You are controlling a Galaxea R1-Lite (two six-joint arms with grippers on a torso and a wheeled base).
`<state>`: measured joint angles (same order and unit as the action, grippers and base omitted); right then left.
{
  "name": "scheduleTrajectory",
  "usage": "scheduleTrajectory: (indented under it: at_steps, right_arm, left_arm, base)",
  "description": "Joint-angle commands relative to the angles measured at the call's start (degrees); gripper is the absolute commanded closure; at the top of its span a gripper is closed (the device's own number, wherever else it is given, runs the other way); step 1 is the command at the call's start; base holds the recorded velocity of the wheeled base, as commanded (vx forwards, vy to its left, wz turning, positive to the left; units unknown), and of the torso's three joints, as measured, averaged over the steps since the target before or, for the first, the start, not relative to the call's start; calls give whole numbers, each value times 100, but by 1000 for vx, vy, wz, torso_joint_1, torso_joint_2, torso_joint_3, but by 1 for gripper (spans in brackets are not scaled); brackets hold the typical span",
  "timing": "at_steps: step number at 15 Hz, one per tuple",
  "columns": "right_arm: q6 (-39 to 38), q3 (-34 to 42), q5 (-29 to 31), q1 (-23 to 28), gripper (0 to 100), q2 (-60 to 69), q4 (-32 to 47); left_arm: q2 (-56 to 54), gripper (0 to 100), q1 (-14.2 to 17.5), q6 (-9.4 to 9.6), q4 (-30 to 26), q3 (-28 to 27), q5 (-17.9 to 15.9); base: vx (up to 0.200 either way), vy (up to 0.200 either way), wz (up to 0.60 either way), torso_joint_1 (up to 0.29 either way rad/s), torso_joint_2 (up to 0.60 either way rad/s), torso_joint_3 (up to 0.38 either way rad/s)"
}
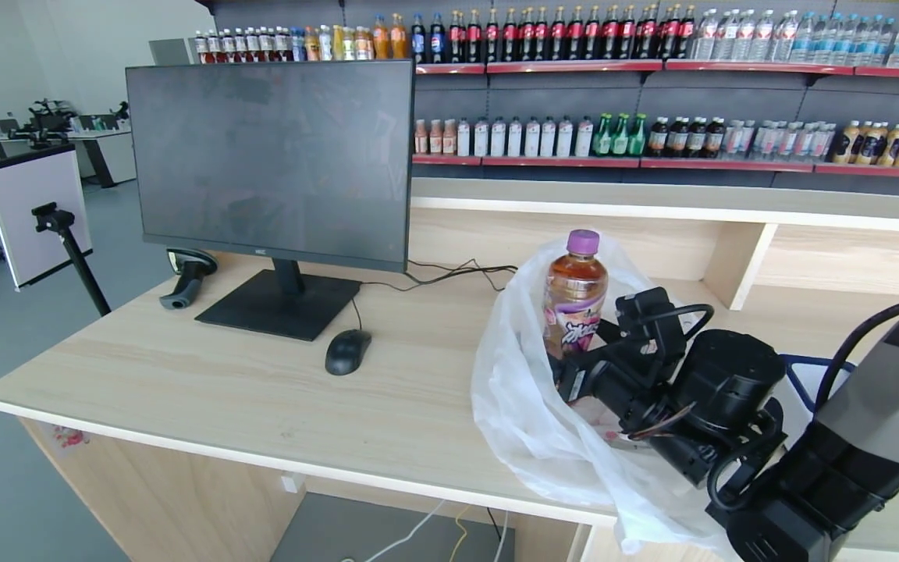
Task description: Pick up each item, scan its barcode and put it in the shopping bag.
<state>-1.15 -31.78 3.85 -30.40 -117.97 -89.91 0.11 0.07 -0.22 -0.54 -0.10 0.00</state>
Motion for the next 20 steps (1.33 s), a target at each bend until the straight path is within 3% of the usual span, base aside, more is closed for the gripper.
scheduleTrajectory:
  at_steps: [1,16,20]
  right_arm:
    - [0,49,1,-1,0,204,-9]
    - [9,884,10,-1,0,1417,-9]
    - [0,1491,10,-53,0,2085,-9]
  left_arm:
    - [-2,0,1,-4,1,1,0]
    - [-2,0,1,-4,1,1,0]
    - [-2,0,1,-4,1,1,0]
  base:
    - [0,0,0,0,0,0]
    - [0,0,0,0,0,0]
    - [0,0,0,0,0,0]
